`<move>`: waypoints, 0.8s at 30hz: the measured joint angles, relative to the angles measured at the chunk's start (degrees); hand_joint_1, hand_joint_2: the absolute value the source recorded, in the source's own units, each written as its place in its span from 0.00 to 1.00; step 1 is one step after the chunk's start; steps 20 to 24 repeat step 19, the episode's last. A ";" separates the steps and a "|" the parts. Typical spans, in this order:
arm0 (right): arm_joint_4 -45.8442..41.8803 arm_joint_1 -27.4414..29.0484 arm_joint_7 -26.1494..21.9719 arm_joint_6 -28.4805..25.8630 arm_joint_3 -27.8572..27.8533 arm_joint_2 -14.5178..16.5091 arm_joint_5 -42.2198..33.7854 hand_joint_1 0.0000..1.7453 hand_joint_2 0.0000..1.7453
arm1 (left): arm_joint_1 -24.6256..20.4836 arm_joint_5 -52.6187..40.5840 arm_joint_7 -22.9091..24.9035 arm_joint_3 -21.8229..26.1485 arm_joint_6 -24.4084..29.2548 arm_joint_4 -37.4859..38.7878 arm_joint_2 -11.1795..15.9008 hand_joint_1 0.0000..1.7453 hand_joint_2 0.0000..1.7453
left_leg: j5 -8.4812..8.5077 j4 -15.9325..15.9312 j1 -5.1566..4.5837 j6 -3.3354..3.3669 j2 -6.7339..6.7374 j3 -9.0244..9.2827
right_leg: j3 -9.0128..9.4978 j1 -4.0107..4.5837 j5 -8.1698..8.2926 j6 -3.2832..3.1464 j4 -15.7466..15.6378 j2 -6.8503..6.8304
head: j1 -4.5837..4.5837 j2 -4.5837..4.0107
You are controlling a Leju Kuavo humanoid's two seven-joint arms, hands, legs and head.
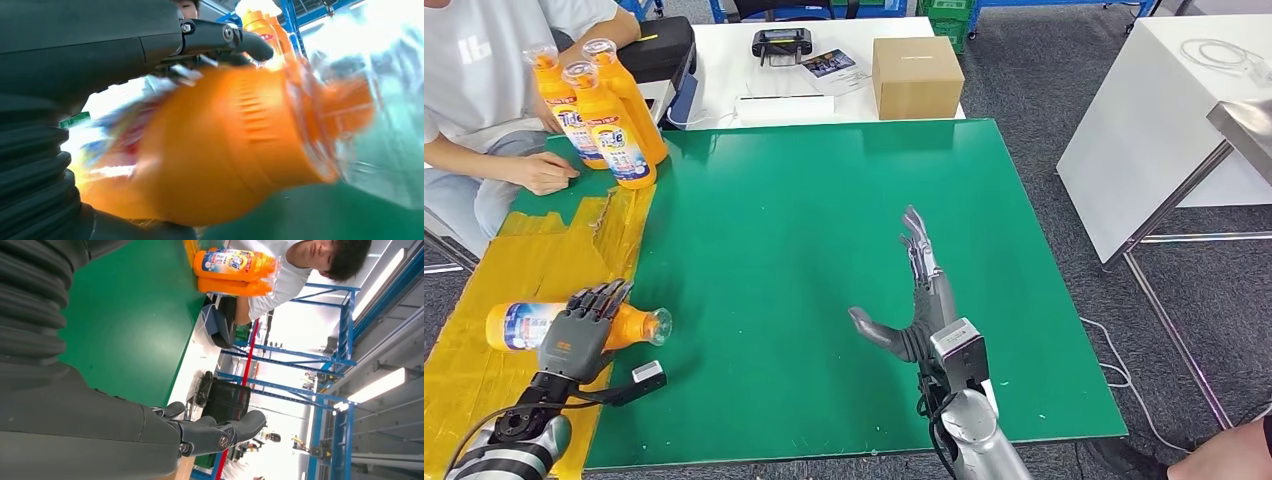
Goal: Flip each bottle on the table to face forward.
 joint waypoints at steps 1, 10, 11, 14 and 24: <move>0.01 0.00 0.00 -0.02 0.00 0.00 -0.02 0.00 1.00 | -0.02 0.00 0.05 0.01 0.00 0.04 -0.02 0.00 1.00 | 0.00 0.00 0.00 0.00 0.00 0.00 | 0.00 0.00 0.00 0.00 0.00 0.00 | 0.00 0.00; 0.33 0.01 -0.01 -0.03 0.00 0.00 -0.05 0.00 1.00 | -0.01 0.50 -0.27 0.14 0.00 0.08 -0.12 0.00 1.00 | 0.01 0.00 0.00 0.00 -0.02 0.00 | 0.02 0.00 0.00 0.00 0.00 -0.01 | 0.01 0.00; 0.35 0.01 -0.01 -0.03 0.00 0.01 -0.05 0.00 1.00 | -0.01 0.62 -0.41 0.17 0.00 0.08 -0.13 0.00 1.00 | 0.01 0.00 0.00 0.00 -0.02 0.00 | 0.02 0.00 0.00 0.00 0.00 -0.02 | 0.01 0.00; 0.40 0.01 -0.01 -0.03 -0.01 0.01 -0.05 0.00 1.00 | 0.21 2.13 -1.89 0.56 0.00 -0.18 -0.21 0.00 1.00 | 0.01 0.00 0.00 0.00 -0.02 -0.01 | 0.01 0.00 0.00 0.00 0.00 -0.02 | 0.00 0.00; 0.68 0.03 -0.04 -0.21 -0.04 0.00 -0.05 0.00 1.00 | 2.88 7.03 -8.83 3.66 -0.07 -3.98 -1.71 0.00 1.00 | 0.01 0.01 -0.01 0.00 0.01 -0.06 | -0.08 -0.01 0.00 0.00 0.00 -0.01 | 0.00 0.00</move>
